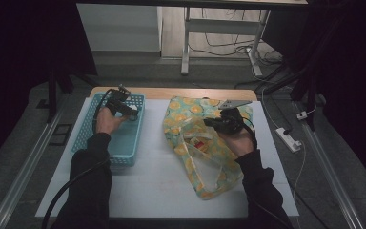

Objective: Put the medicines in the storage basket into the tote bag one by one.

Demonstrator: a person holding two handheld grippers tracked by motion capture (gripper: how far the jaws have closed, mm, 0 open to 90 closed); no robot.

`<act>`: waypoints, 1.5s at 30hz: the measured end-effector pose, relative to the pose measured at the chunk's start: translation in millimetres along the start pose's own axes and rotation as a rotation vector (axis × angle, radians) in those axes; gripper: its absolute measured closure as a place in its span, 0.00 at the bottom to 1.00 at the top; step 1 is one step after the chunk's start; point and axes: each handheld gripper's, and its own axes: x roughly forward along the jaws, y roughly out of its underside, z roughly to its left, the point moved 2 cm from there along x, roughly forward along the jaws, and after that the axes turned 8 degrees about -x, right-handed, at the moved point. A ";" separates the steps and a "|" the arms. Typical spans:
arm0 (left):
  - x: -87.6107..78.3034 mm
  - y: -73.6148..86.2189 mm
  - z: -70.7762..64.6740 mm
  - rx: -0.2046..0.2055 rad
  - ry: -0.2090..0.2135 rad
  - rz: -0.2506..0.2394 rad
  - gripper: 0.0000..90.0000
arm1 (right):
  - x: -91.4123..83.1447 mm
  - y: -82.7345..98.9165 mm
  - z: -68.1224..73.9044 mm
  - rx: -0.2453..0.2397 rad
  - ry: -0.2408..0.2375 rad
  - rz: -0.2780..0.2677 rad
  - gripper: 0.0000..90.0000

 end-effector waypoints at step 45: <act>-75.9 21.0 -33.8 0.065 0.124 -0.051 0.56 | -1.8 -1.3 1.0 0.008 0.006 -0.012 0.99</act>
